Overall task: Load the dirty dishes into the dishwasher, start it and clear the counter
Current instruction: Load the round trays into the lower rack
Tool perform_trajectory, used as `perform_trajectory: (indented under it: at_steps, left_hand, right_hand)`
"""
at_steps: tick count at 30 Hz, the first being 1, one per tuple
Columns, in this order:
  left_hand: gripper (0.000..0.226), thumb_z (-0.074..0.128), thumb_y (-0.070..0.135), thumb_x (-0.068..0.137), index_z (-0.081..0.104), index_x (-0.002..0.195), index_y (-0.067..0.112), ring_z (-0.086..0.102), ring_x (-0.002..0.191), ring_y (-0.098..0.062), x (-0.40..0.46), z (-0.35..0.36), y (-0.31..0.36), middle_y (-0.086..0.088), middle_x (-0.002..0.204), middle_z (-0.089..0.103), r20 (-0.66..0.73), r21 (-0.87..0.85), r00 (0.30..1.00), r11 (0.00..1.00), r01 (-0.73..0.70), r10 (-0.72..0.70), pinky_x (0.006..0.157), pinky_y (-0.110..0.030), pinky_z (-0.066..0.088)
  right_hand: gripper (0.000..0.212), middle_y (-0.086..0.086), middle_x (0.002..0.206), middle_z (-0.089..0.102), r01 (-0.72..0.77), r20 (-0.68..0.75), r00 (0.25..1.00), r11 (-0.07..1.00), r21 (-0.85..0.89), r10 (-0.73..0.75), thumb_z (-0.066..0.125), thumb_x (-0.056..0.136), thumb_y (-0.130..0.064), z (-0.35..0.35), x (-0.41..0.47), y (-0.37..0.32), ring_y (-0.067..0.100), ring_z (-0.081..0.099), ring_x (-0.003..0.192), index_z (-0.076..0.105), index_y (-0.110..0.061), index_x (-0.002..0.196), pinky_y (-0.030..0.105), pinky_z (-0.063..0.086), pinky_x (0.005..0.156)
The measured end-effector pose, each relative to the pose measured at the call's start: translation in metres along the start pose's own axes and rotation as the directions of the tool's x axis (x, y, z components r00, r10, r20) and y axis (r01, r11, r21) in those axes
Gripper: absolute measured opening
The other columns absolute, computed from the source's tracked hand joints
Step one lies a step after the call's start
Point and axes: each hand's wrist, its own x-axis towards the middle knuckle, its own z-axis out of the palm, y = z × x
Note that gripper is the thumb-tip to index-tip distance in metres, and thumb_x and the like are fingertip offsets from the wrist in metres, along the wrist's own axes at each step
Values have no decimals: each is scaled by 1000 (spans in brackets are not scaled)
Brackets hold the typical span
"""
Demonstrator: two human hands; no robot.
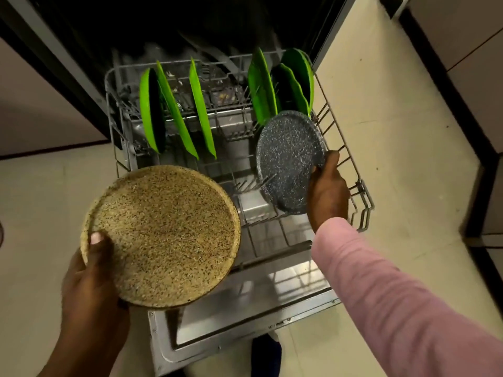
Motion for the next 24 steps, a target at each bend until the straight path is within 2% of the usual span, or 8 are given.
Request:
perform_trajectory:
  at_steps: [6, 11, 15, 18, 19, 21, 23, 24]
  left_hand:
    - [41, 45, 35, 100, 52, 136, 18, 64, 108, -20, -6, 23, -7, -2, 123, 65, -46, -13, 999, 1000, -12, 12, 73, -32, 59]
    - [40, 46, 35, 100, 51, 136, 19, 63, 112, -23, -7, 30, -5, -2, 126, 64, -52, -24, 998, 999, -23, 22, 81, -39, 57]
    - [38, 47, 34, 100, 53, 134, 21, 63, 110, -21, -8, 30, -4, -2, 125, 64, -59, -36, 998, 999, -23, 21, 75, -34, 59]
    - [36, 46, 33, 100, 53, 134, 21, 65, 105, -17, -8, 29, -3, 0, 121, 66, -68, -41, 997, 999, -30, 27, 72, -31, 60]
    - [35, 45, 32, 100, 53, 133, 21, 66, 103, -16, -8, 30, -2, 2, 118, 67, -68, -38, 997, 999, -34, 31, 74, -32, 60]
    - [30, 45, 31, 101, 57, 126, 22, 68, 101, -14, -9, 28, -3, 5, 112, 70, -75, -25, 997, 999, -36, 34, 79, -35, 58]
    - [23, 45, 28, 101, 61, 116, 23, 68, 100, -13, -9, 28, -4, 7, 108, 72, -87, -28, 996, 999, -26, 23, 80, -34, 58]
    - [21, 45, 26, 101, 62, 113, 23, 68, 100, -13, -9, 28, -4, 7, 106, 72, -92, -29, 995, 999, -26, 23, 80, -33, 58]
  right_hand:
    - [20, 18, 93, 61, 80, 82, 994, 995, -53, -75, 37, 101, -22, -10, -3, 11, 24, 51, 69, 31, -14, 119, 30, 34, 63]
    - [24, 16, 83, 57, 217, 68, 976, 938, -270, -206, 36, 98, -15, -20, -21, 34, 26, 47, 65, 36, -8, 121, 32, 36, 61]
    - [25, 4, 88, 54, 205, 98, 976, 969, -136, -193, 45, 97, -20, -19, -24, 37, 27, 52, 70, 31, -16, 117, 30, 35, 63]
    - [39, 10, 111, 58, 219, 91, 973, 973, -78, -211, 53, 95, -24, -19, -16, 32, 26, 57, 92, 32, -15, 126, 27, 37, 71]
    - [44, 12, 119, 56, 212, 73, 976, 973, -94, -205, 55, 94, -26, -20, -15, 30, 27, 55, 101, 33, -13, 130, 28, 38, 76]
    - [49, 17, 127, 51, 223, -83, 966, 952, -209, -244, 58, 92, -28, -23, -17, 26, 32, 48, 113, 39, -6, 131, 34, 39, 89]
    - [49, 21, 130, 45, 287, -267, 893, 914, -286, -363, 58, 91, -29, -28, -28, 14, 35, 42, 119, 44, -2, 130, 39, 34, 98]
    - [49, 21, 132, 44, 367, -285, 852, 888, -276, -440, 58, 91, -30, -29, -36, 6, 34, 41, 120, 47, -3, 130, 39, 35, 99]
